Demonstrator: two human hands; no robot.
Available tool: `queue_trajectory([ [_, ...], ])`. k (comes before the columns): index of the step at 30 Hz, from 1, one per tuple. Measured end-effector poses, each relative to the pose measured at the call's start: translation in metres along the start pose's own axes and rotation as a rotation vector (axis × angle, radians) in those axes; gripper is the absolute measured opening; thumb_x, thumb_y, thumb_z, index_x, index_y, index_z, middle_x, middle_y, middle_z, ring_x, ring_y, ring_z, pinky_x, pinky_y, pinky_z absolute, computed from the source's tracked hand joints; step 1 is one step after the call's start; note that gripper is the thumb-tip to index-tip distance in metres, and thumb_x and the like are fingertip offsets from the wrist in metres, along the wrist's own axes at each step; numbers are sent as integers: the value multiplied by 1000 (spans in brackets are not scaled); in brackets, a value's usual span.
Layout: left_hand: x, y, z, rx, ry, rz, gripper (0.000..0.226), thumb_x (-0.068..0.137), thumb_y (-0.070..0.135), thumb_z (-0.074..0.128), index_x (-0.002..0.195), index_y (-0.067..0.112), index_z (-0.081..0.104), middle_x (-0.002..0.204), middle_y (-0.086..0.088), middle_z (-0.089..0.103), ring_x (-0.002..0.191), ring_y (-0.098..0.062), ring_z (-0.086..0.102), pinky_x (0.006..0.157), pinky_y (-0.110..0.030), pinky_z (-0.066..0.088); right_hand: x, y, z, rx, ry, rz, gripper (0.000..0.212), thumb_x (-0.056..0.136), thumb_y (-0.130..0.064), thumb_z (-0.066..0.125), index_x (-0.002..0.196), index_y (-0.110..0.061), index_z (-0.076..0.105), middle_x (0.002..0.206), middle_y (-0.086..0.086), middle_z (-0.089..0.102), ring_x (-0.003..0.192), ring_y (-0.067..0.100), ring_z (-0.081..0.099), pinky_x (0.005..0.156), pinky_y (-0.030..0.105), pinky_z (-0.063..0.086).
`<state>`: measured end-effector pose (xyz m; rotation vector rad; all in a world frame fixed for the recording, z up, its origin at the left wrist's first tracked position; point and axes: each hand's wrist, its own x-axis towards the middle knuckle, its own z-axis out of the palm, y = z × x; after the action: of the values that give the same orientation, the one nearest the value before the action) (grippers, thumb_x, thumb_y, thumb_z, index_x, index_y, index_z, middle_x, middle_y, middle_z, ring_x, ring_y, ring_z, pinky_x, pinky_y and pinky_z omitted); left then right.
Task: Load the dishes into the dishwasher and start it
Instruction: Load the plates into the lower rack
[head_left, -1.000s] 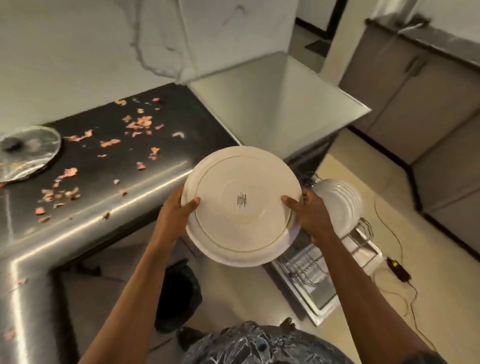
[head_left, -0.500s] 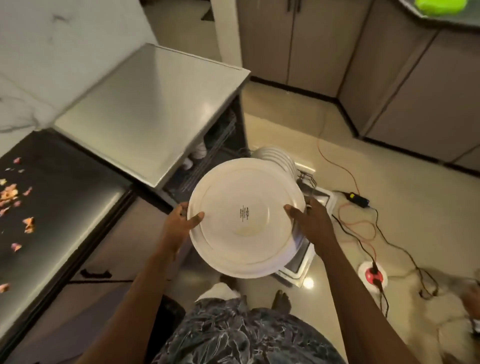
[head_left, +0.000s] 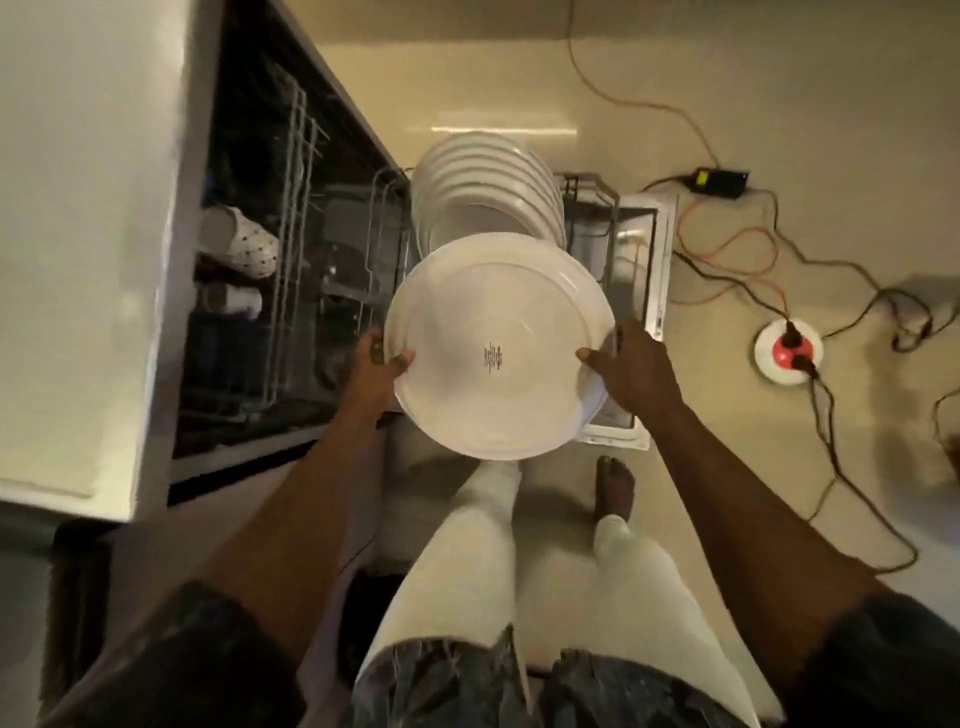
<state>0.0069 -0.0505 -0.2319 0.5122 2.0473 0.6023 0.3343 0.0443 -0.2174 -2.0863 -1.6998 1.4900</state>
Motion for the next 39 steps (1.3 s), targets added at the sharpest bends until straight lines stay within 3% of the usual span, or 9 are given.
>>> queue_trajectory([
  [2, 52, -9, 5, 34, 19, 20, 52, 65, 52, 81, 109, 42, 55, 118, -8, 64, 106, -39, 64, 84, -64, 55, 32, 3, 26, -30, 14, 22, 46, 90, -34, 74, 115, 0, 54, 109, 15, 60, 98, 28, 57, 72, 29, 30],
  [6, 131, 11, 11, 125, 52, 132, 55, 82, 34, 75, 129, 14, 54, 122, -14, 63, 106, -34, 64, 86, -57, 56, 100, -5, 71, -48, 79, 4, 41, 90, -37, 73, 107, -3, 57, 97, 9, 60, 87, 23, 57, 69, 29, 32],
  [10, 198, 19, 23, 174, 106, 193, 57, 82, 40, 67, 129, 14, 51, 119, -10, 65, 105, -30, 63, 89, -43, 53, 156, -14, 100, 26, 222, -44, 36, 89, -40, 71, 98, -9, 56, 94, 10, 67, 85, 27, 63, 67, 28, 35],
  [12, 219, 25, 29, 166, 130, 209, 52, 88, 33, 66, 133, 12, 49, 123, -9, 64, 107, -25, 61, 89, -36, 50, 178, -18, 110, 43, 288, -50, 39, 86, -43, 71, 98, -9, 58, 96, 12, 68, 89, 29, 64, 68, 29, 37],
  [15, 243, 34, 38, 141, 155, 261, 50, 90, 22, 63, 135, 8, 47, 125, -10, 62, 106, -23, 61, 90, -37, 53, 200, -28, 120, 17, 357, -65, 44, 84, -46, 70, 105, -8, 62, 104, 10, 70, 91, 18, 61, 69, 25, 36],
  [19, 269, 39, 46, 133, 170, 275, 48, 94, 19, 57, 139, 7, 45, 123, -13, 65, 98, -21, 63, 76, -25, 52, 220, -32, 125, -3, 409, -49, 47, 84, -49, 69, 109, -9, 63, 108, 5, 69, 93, 16, 58, 72, 22, 35],
  [24, 286, 46, 53, 273, 95, 274, 46, 100, 19, 55, 143, 13, 38, 136, -4, 58, 109, -11, 54, 85, -21, 45, 226, -24, 133, -76, 398, -18, 50, 83, -54, 68, 109, -11, 64, 107, 5, 70, 93, 18, 62, 72, 24, 37],
  [31, 306, 27, 57, 330, 59, 237, 60, 100, 19, 56, 153, 20, 27, 149, -8, 48, 131, -25, 51, 105, -35, 46, 236, -13, 150, -127, 375, -3, 50, 79, -57, 71, 105, -14, 71, 106, 7, 73, 96, 24, 68, 83, 32, 54],
  [39, 307, 13, 67, 365, 19, 272, 55, 98, 14, 61, 147, 19, 37, 140, -8, 58, 123, -22, 59, 96, -31, 52, 234, 8, 154, -164, 360, 20, 43, 83, -50, 72, 101, -11, 75, 101, 11, 75, 97, 28, 69, 84, 36, 53],
])
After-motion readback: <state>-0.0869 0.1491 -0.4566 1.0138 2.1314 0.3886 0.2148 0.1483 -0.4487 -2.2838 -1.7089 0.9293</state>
